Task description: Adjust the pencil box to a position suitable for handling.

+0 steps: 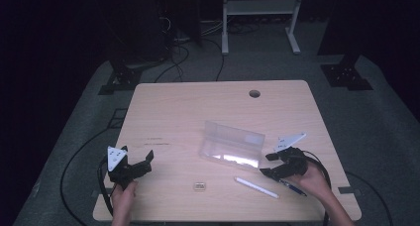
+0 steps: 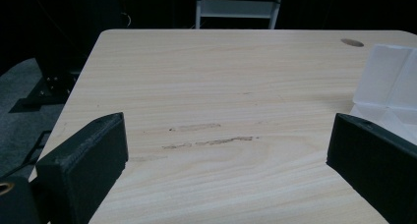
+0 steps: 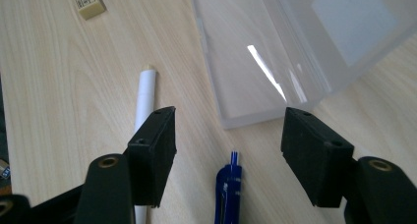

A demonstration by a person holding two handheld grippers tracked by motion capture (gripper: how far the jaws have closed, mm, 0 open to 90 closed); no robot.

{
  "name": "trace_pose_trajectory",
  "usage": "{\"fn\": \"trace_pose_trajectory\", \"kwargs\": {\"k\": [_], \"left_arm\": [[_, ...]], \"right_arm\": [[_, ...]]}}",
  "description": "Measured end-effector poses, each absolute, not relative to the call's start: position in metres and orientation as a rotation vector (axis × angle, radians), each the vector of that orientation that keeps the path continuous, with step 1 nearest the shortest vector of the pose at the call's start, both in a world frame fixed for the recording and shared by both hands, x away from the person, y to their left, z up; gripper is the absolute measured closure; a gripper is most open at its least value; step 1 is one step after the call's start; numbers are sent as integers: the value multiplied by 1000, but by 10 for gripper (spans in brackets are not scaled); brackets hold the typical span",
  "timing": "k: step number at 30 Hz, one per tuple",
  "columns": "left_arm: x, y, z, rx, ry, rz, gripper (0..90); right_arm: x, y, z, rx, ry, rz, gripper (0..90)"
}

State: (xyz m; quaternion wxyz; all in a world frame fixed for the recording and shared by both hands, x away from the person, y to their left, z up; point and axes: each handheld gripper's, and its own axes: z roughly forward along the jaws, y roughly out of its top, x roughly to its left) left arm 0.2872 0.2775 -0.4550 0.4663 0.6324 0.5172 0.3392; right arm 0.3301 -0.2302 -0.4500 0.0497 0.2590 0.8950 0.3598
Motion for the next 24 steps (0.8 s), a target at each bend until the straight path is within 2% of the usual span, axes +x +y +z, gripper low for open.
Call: {"fn": "trace_pose_trajectory", "kwargs": {"k": [24], "left_arm": [[286,279,-454,1551,1275,839,10]], "right_arm": [[301,-265,-471,868,2685,1055,450]]}}
